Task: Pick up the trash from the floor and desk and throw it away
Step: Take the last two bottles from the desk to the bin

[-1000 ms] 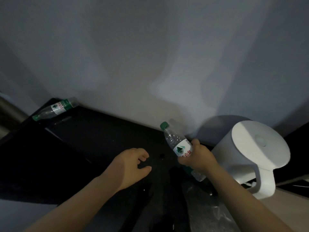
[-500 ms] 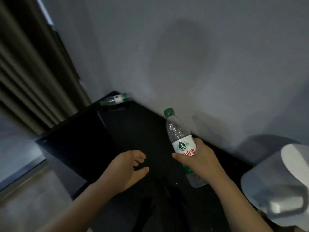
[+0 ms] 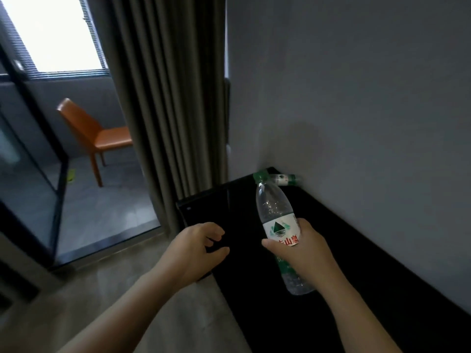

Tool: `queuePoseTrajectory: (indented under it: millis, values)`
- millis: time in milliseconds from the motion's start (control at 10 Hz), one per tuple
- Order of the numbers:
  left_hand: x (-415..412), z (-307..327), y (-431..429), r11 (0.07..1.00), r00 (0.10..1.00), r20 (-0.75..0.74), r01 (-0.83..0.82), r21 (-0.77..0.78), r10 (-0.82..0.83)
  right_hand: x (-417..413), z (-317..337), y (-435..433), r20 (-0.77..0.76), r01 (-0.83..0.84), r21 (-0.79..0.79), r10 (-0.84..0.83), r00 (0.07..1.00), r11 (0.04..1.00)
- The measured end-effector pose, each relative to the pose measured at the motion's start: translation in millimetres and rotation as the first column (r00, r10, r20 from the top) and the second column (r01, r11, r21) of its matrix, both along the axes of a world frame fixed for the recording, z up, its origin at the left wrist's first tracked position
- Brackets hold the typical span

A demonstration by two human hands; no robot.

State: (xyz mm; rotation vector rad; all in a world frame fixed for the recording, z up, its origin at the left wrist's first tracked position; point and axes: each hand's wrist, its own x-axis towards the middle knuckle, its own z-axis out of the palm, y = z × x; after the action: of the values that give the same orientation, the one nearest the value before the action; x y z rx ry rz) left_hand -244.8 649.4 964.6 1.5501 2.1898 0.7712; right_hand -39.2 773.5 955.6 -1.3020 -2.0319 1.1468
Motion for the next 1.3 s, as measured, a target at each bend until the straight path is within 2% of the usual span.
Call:
queuePoseTrajectory:
  millis: [300, 600, 800, 1100, 1300]
  values:
    - [-97, 21, -52, 0.994, 0.999, 0.008, -0.042, 0.101, 0.041, -105, 24, -38, 0.023, -0.024, 0.082, 0.023, 0.999, 0.996]
    - [-158, 31, -21, 0.984, 1.0, 0.016, -0.019, 0.178, 0.016, -155, 39, -9, -0.003, 0.01, 0.137, -0.01, 1.0, 0.991]
    - [-199, 24, 42, 0.984, 1.0, 0.013, 0.015, 0.176, -0.018, -186, 31, 55, -0.027, 0.067, 0.145, -0.064, 0.998, 0.987]
    - [-267, 24, 182, 0.992, 0.998, -0.028, 0.053, 0.116, -0.05, -225, 20, 183, -0.097, 0.137, 0.092, -0.128, 0.987, 0.986]
    - [-269, 10, 267, 0.978, 0.98, 0.02, 0.198, 0.057, -0.2, -222, 12, 238, -0.098, 0.227, 0.071, -0.22, 0.971, 0.971]
